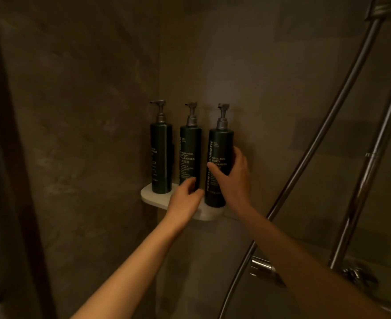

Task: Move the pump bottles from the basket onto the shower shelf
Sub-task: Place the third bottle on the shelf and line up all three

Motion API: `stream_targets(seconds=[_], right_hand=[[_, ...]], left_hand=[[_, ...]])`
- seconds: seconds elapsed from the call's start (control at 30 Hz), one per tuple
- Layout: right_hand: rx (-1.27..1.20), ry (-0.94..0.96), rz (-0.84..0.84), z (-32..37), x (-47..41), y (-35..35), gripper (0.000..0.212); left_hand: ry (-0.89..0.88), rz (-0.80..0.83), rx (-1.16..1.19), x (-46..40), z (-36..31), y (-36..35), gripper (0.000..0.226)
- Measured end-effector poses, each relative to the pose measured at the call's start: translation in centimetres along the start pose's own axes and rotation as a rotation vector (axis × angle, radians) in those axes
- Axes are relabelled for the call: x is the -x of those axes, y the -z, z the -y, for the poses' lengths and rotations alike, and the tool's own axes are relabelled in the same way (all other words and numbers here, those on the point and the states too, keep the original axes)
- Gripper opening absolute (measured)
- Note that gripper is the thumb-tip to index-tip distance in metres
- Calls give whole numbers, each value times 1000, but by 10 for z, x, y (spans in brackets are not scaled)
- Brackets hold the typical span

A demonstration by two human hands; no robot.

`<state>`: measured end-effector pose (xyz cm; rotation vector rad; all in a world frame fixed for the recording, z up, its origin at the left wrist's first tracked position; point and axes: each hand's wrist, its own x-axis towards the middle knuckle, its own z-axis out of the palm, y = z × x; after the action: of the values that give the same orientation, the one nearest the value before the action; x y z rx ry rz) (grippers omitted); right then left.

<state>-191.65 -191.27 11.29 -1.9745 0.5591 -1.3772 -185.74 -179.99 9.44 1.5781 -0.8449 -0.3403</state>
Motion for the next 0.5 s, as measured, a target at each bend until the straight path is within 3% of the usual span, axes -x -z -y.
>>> stream_targets(seconds=[0.13,0.27,0.4,0.5], right_hand=[[172,240,-114,14,17,-7,69],[305,375,-42,31,26,-28,61],[366,310,98,37,27,-57,69],[393,191,102,32,24,-82,78]], left_hand=[[-194,-148,-178,-1,6,25,54],[-339,-255,-330,-12,7,47,61],[-347,-282,-395,-39,15,67,71],[-337,-275,-385,-65,24,76,76]])
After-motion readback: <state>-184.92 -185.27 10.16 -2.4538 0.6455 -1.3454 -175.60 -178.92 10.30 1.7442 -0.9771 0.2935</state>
